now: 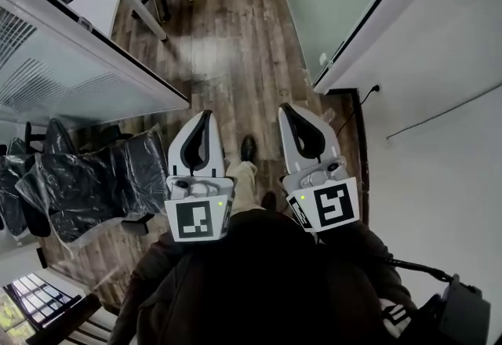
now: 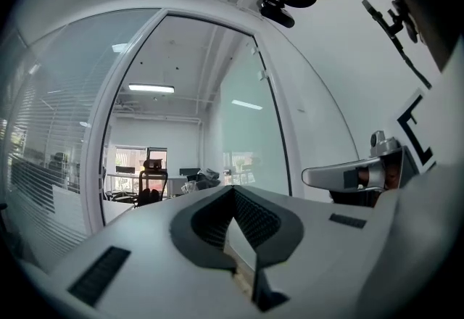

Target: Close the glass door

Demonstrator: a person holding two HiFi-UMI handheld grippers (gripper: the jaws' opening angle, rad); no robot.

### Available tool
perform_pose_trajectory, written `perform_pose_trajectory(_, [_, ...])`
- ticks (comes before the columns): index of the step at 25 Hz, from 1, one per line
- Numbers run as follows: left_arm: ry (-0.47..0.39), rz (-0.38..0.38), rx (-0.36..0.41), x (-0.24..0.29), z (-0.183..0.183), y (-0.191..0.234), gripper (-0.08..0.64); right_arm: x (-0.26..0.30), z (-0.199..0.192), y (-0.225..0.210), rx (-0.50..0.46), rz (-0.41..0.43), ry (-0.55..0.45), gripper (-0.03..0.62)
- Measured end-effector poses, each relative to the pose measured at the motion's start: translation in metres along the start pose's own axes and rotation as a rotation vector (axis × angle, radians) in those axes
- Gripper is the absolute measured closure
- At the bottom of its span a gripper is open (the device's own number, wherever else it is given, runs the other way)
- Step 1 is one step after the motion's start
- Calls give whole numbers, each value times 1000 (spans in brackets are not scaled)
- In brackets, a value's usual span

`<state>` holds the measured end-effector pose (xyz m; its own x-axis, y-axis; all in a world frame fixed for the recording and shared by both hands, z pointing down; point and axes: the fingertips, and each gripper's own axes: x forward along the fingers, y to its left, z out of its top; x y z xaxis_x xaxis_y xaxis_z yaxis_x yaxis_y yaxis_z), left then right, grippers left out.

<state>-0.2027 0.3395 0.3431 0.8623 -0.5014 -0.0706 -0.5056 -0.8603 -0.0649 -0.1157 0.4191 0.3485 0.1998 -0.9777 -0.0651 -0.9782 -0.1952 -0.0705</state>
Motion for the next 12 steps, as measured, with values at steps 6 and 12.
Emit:
perform_pose_trajectory(6, [6,-45,21,120,-9,45,563,112,10,-62,0,-36,-35,591])
perform_pose_trajectory(12, [11,-94,-9,196,-8,91,563,200,19,-77,-8,-50,-22,591])
